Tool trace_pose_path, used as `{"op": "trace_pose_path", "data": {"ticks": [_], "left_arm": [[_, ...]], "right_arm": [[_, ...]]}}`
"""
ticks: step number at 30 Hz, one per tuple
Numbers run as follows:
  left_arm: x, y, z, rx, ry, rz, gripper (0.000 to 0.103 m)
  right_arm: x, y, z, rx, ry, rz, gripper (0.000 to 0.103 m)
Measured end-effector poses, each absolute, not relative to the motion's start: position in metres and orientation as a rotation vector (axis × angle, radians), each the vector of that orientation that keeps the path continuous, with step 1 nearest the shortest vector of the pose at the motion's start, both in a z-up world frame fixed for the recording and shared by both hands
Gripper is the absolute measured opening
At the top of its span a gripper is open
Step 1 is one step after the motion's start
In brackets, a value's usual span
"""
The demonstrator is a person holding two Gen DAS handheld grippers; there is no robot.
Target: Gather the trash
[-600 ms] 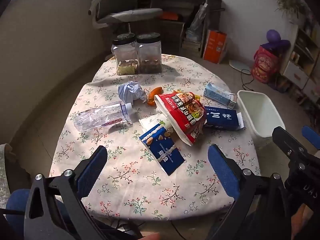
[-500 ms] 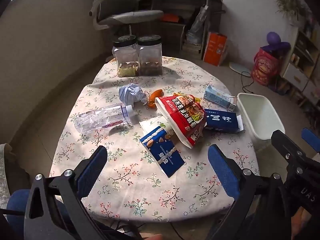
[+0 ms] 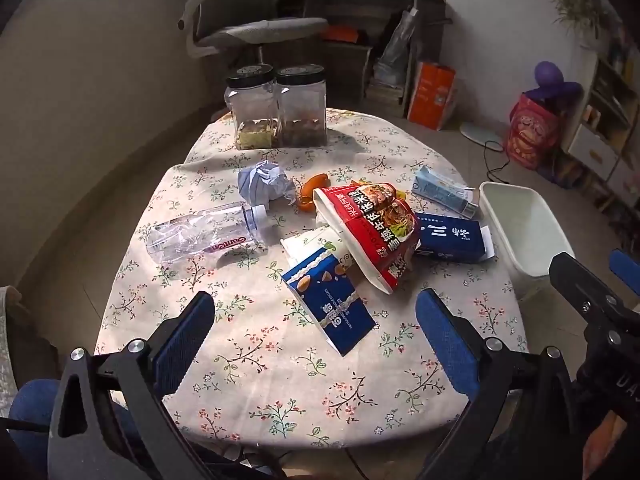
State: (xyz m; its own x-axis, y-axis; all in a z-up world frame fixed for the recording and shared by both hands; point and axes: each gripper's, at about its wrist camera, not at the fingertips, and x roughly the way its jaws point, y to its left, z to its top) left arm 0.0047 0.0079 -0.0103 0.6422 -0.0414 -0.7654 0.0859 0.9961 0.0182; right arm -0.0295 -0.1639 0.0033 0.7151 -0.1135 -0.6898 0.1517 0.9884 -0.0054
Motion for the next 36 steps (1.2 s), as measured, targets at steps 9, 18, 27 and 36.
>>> {"op": "trace_pose_path", "data": {"ticks": [9, 18, 27, 36], "left_arm": [[0.0043, 0.0120, -0.0112, 0.034, 0.877, -0.082, 0.098], [0.0051, 0.0118, -0.0127, 0.028, 0.886, -0.083, 0.098], [0.0049, 0.0110, -0.0129, 0.029, 0.885, -0.085, 0.098], [0.0043, 0.0087, -0.0126, 0.028, 0.886, -0.090, 0.098]], "right_arm": [[-0.0285, -0.1666, 0.0027, 0.063, 0.757, -0.158, 0.096], [-0.0284, -0.1663, 0.0010, 0.063, 0.767, -0.150, 0.096], [-0.0280, -0.1654, -0.0005, 0.068, 0.772, -0.148, 0.096], [-0.0279, -0.1654, -0.0006, 0.068, 0.771, -0.149, 0.096]]}}
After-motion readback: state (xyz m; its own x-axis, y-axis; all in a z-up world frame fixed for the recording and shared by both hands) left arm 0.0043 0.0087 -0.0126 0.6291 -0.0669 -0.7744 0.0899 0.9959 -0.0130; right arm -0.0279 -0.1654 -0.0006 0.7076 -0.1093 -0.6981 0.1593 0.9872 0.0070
